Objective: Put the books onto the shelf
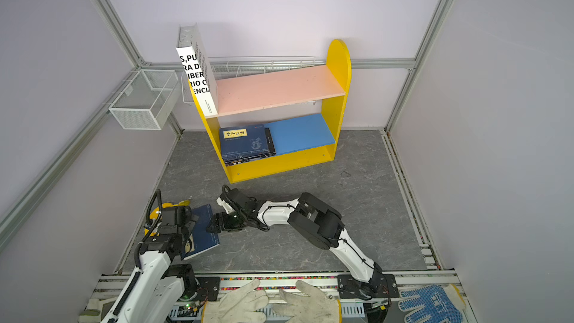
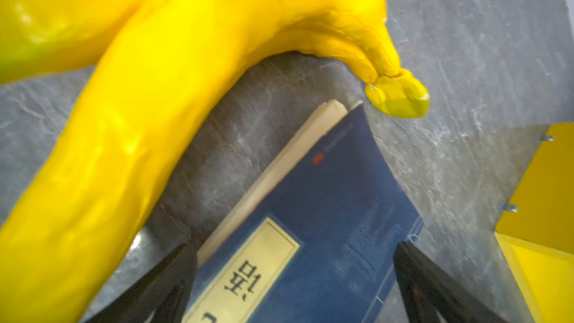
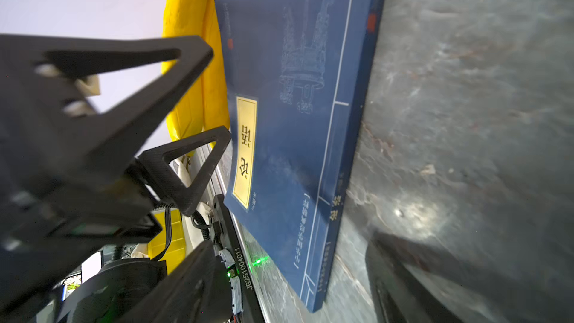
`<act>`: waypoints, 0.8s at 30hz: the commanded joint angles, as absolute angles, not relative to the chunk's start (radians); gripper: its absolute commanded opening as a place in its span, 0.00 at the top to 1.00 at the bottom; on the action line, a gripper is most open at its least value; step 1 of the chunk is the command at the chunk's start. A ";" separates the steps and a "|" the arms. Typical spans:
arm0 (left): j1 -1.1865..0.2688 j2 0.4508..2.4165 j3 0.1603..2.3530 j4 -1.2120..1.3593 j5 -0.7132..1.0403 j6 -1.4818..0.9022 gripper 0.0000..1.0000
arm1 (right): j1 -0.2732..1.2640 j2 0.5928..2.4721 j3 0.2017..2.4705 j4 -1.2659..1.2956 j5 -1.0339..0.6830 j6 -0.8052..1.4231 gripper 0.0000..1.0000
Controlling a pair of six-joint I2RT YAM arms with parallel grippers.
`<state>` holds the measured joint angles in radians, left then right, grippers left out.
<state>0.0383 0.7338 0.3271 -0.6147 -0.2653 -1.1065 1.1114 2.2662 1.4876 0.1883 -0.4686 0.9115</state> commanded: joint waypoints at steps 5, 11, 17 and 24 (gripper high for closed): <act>0.115 0.869 0.336 -0.549 -0.203 -1.111 0.00 | 1.083 2.258 1.461 0.091 -0.455 0.889 0.19; 0.115 0.907 0.270 -0.390 0.045 -1.095 0.00 | 1.080 2.320 1.532 0.092 -0.529 0.897 0.19; 0.112 0.856 0.218 -0.328 0.200 -1.092 0.01 | 1.075 2.350 1.491 0.264 -0.615 1.026 0.23; 0.072 0.845 0.232 -0.292 0.277 -1.052 0.01 | 1.040 2.327 1.330 0.835 -0.649 1.321 0.38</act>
